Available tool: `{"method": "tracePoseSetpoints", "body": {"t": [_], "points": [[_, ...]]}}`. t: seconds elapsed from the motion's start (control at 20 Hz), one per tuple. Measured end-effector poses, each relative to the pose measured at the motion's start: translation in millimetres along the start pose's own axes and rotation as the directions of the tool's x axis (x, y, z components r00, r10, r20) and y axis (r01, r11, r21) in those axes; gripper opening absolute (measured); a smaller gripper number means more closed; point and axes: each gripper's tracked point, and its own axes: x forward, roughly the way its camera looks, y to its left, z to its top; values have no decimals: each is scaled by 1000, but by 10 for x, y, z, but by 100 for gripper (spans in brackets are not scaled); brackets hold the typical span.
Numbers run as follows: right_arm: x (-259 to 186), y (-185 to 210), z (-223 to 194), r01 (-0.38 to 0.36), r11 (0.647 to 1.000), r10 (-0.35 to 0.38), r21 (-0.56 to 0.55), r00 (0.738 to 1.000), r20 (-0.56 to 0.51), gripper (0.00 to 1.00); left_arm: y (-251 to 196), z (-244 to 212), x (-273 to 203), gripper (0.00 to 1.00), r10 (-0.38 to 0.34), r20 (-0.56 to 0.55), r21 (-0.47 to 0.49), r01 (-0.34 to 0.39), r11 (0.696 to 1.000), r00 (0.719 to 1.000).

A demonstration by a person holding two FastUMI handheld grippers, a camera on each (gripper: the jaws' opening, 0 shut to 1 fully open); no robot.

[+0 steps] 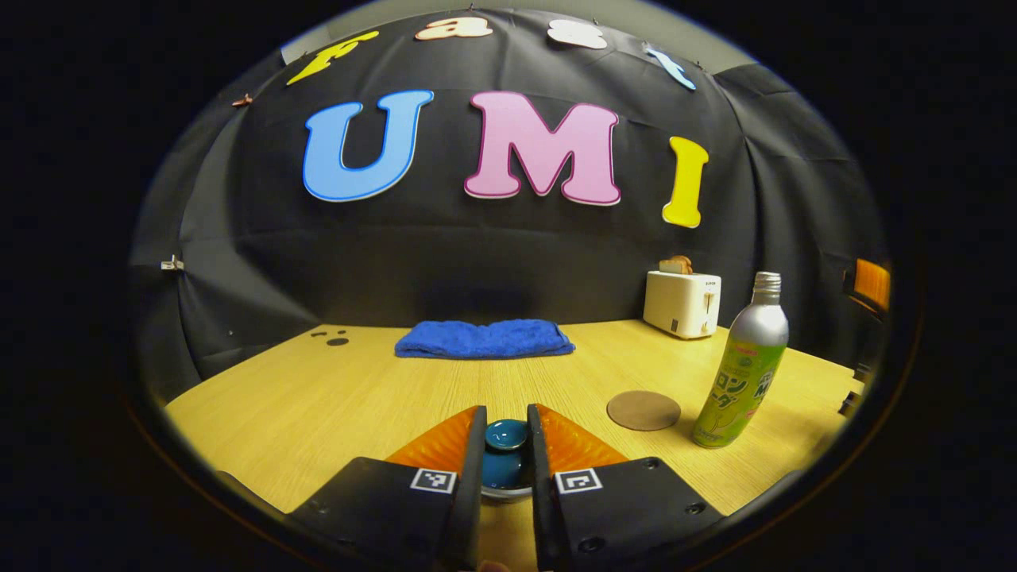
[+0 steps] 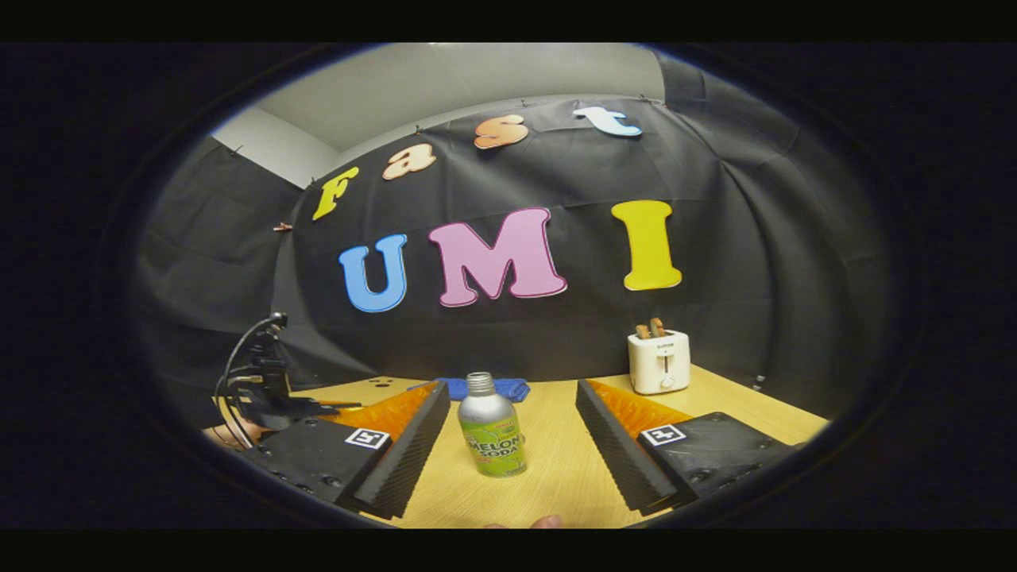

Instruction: Open the teacup lid with one hand, grasp the water bottle and pour water into the teacup with the other hand; after pouring, place the water bottle on the coaster and then close the teacup lid.

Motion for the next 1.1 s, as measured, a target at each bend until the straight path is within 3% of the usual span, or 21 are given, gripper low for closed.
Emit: {"method": "tracePoseSetpoints", "body": {"t": [0.4,1.1], "points": [[144,250,-594,-46,997,40,-57,993,-109,99,293,243,-675,31,33,118,-120,-18,993,992],[680,248,-1106,70,997,-75,-31,965,-249,99,752,155,-809,31,50,100,-204,-29,979,994]]}}
